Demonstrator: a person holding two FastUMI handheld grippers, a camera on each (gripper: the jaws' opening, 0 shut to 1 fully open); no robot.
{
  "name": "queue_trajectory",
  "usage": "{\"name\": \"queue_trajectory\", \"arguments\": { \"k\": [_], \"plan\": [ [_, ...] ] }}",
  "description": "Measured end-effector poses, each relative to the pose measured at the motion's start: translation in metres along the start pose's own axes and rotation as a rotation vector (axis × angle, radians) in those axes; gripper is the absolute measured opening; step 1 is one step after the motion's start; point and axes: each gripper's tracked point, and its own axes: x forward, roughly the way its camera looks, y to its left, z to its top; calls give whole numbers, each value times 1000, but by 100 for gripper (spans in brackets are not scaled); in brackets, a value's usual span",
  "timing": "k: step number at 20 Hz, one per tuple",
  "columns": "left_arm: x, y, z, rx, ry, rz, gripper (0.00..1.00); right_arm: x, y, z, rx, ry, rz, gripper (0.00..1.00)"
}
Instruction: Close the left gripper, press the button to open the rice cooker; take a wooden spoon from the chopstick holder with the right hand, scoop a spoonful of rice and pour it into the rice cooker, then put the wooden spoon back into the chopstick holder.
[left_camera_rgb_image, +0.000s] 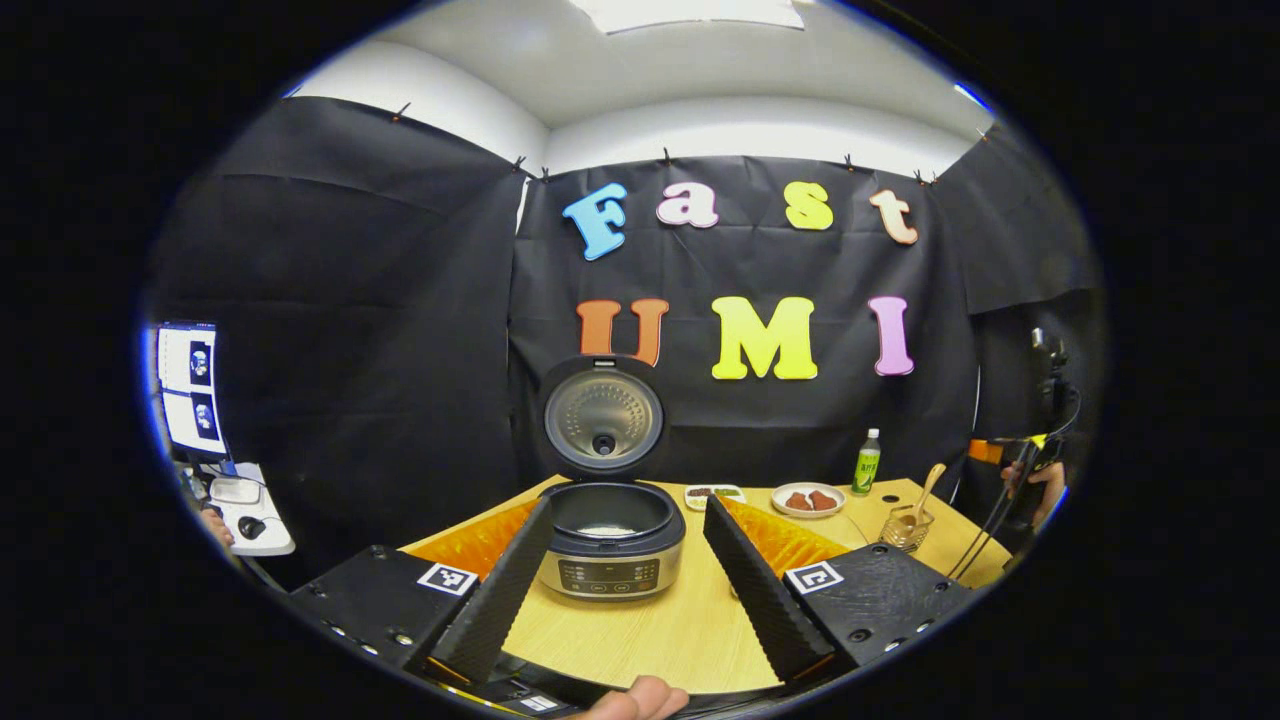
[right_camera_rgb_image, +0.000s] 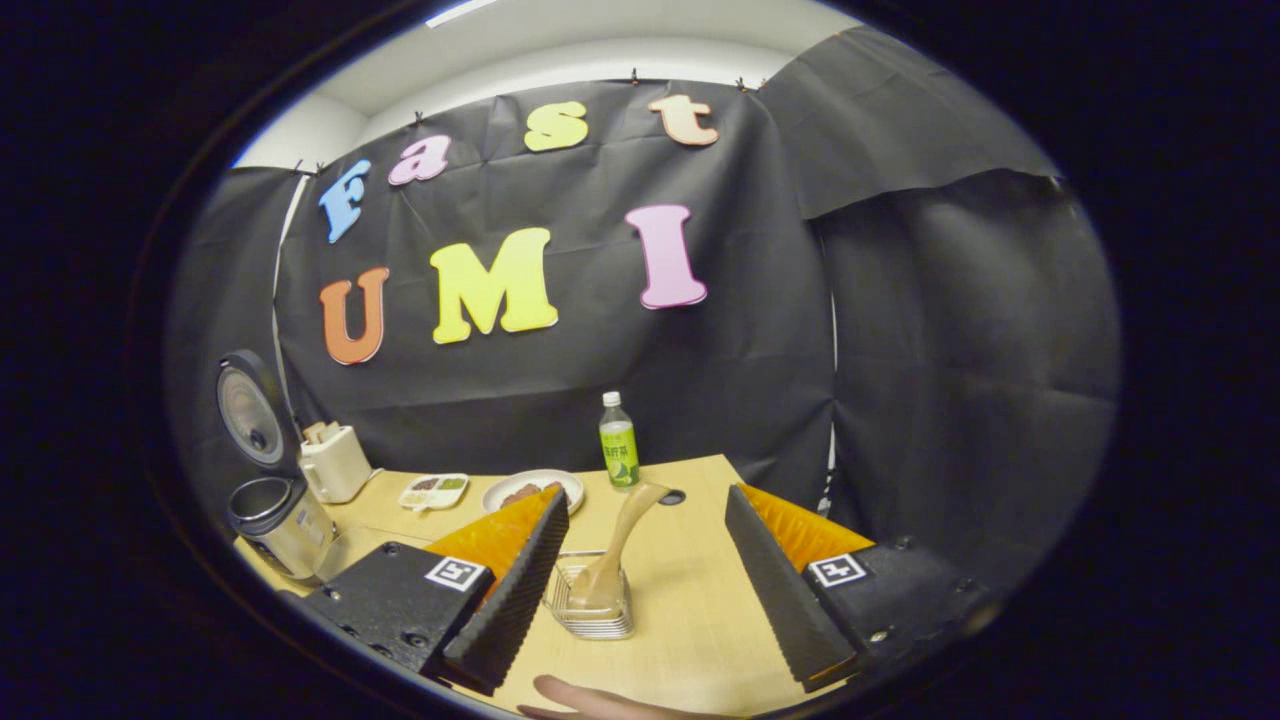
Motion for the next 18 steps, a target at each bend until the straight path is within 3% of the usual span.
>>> {"name": "queue_trajectory", "arguments": {
  "k": [2, 5, 8, 12, 15, 17, 18],
  "plan": [
    [-16, -7, 1, 9, -30, -28, 100, 27, 0, -11, -10, 28, 8, 98],
    [-31, -10, 5, 55, -59, -61, 97, 64, 0, -28, -34, 74, 12, 98],
    [-36, -4, 8, 81, -84, -57, 96, 92, -8, -55, -40, 146, -31, 100],
    [-32, -9, -7, 38, -42, -125, 96, 116, 1, -68, 23, 183, 5, 100],
    [-29, 5, -16, 17, -12, -118, 96, 129, 15, -62, 6, 164, 39, 100],
    [-26, 9, -18, 12, -6, -111, 96, 138, 18, -62, 10, 167, 35, 94],
    [-26, 10, -20, 13, -2, -112, 96, 143, 24, -73, 16, 219, 52, 76]
  ]
}}
